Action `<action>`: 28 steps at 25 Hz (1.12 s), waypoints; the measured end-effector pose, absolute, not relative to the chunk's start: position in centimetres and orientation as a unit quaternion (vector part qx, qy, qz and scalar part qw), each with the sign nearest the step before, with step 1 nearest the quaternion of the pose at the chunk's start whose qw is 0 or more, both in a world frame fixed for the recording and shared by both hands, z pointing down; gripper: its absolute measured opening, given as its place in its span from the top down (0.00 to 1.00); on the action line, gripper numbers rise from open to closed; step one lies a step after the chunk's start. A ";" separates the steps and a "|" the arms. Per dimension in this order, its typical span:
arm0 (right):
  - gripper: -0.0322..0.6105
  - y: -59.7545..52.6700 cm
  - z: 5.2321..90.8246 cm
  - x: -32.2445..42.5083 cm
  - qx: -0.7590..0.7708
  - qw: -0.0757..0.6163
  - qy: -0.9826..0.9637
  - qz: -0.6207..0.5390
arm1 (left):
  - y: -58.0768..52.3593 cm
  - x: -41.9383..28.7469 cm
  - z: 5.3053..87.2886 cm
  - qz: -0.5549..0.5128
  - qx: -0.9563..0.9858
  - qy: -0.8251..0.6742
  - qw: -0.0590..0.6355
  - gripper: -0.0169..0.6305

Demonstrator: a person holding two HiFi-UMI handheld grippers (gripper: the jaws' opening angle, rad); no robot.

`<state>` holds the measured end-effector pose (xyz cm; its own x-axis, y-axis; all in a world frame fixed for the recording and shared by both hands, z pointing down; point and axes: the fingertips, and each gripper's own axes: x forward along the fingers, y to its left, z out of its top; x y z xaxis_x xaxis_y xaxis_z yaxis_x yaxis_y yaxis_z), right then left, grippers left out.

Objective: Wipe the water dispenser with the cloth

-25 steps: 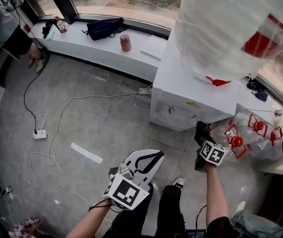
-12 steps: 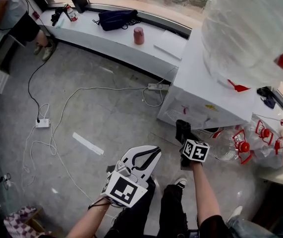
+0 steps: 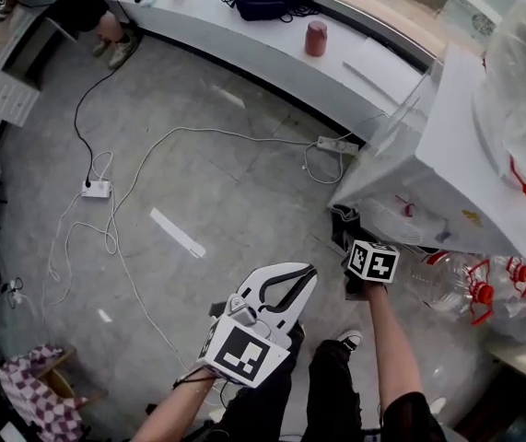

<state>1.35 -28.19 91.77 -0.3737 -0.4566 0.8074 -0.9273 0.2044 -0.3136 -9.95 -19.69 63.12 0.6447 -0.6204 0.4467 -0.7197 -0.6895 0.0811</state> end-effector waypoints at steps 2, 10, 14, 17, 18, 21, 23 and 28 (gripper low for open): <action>0.79 -28.6 93.0 1.8 0.488 0.293 -0.714 0.407 | -19.6 -10.5 64.1 0.199 0.896 -0.377 0.128 0.94; 0.79 -28.9 93.8 6.9 0.511 0.313 -0.691 0.404 | -20.1 -10.2 66.2 0.204 0.893 -0.379 0.134 0.94; 0.79 -27.1 93.7 10.4 0.511 0.338 -0.681 0.400 | -20.7 -7.8 65.7 0.204 0.899 -0.365 0.131 0.94; 0.79 -26.0 93.1 13.2 0.508 0.361 -0.678 0.389 | -21.1 -5.7 64.6 0.198 0.906 -0.354 0.125 0.94; 0.79 -25.7 93.0 14.1 0.507 0.368 -0.678 0.384 | -21.2 -5.1 64.3 0.196 0.908 -0.350 0.122 0.94; 0.79 -25.0 93.1 16.9 0.510 0.376 -0.674 0.379 | -21.2 -3.0 64.0 0.195 0.913 -0.339 0.116 0.94; 0.79 -24.7 92.6 19.0 0.526 0.375 -0.663 0.379 | -20.9 -1.6 64.0 0.199 0.916 -0.329 0.112 0.94; 0.79 -24.3 91.0 23.9 0.563 0.368 -0.636 0.377 | -19.6 0.8 63.4 0.208 0.921 -0.315 0.099 0.94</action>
